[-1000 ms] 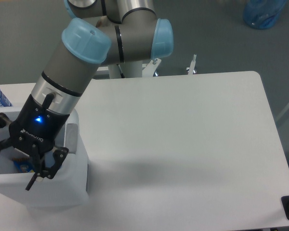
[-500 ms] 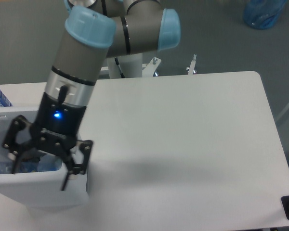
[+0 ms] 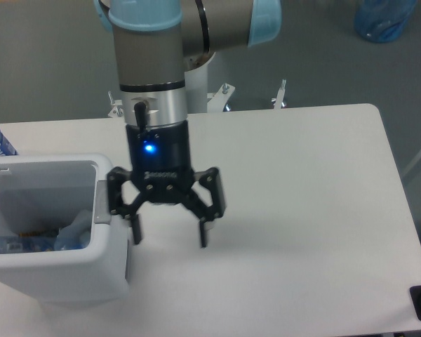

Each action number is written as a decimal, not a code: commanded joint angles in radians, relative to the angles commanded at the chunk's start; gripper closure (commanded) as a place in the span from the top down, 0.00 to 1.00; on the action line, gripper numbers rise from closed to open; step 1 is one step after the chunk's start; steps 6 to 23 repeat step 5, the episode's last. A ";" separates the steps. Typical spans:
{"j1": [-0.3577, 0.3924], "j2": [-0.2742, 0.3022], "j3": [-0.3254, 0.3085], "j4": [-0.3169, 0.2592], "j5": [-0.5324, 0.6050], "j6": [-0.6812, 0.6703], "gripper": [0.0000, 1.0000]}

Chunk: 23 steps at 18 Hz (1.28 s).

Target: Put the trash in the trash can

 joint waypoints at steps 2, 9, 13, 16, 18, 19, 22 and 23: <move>0.014 0.023 -0.035 -0.019 0.029 0.049 1.00; 0.035 0.040 -0.055 -0.023 0.045 0.056 1.00; 0.035 0.040 -0.055 -0.023 0.045 0.056 1.00; 0.035 0.040 -0.055 -0.023 0.045 0.056 1.00; 0.035 0.040 -0.055 -0.023 0.045 0.056 1.00; 0.035 0.040 -0.055 -0.023 0.045 0.056 1.00; 0.035 0.040 -0.055 -0.023 0.045 0.056 1.00; 0.035 0.040 -0.055 -0.023 0.045 0.056 1.00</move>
